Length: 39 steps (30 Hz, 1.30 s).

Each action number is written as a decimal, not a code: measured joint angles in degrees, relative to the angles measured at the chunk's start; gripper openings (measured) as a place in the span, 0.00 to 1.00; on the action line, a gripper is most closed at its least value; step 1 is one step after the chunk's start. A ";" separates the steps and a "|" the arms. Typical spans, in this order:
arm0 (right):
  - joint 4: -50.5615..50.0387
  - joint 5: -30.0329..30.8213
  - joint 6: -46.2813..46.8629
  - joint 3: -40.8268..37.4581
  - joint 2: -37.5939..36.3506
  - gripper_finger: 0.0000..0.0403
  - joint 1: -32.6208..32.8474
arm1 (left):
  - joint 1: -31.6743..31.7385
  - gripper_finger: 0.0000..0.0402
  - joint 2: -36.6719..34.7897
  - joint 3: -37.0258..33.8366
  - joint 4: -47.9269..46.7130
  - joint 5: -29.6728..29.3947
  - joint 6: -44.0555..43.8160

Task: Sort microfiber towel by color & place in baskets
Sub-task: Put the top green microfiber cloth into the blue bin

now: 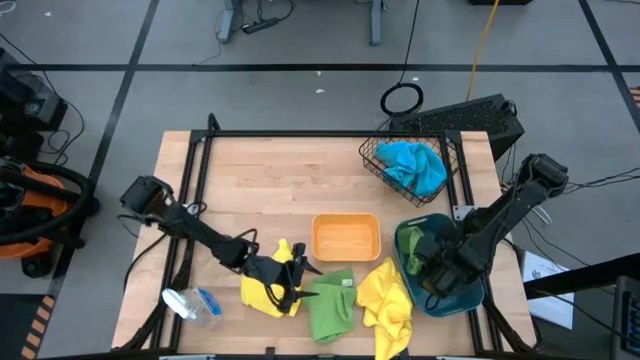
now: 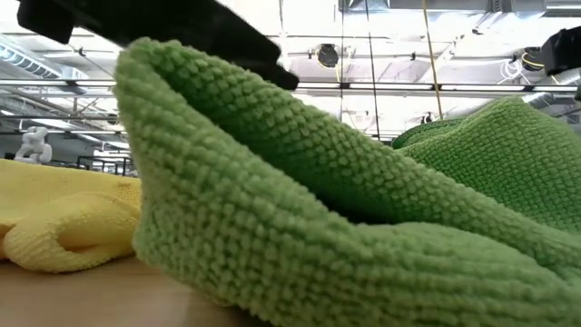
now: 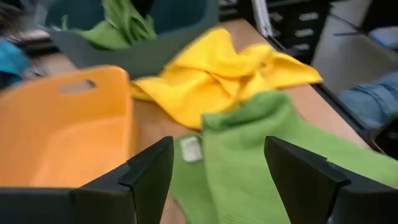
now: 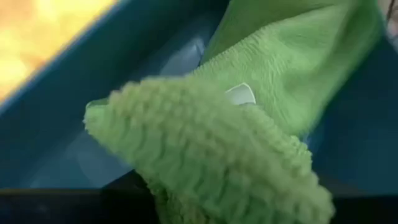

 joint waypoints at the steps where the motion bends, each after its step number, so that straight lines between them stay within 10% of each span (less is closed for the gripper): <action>1: 0.09 -0.97 0.04 0.00 0.34 0.49 0.02 | -0.02 0.64 0.34 0.00 -0.15 1.04 -0.79; 18: -0.43 -13.73 -0.48 0.02 -6.82 0.66 0.01 | -0.85 0.64 5.97 1.14 6.88 7.73 -3.75; 39: -1.07 -0.65 -13.48 9.40 -17.04 0.55 0.36 | -0.87 0.64 13.54 3.65 6.89 11.94 -4.02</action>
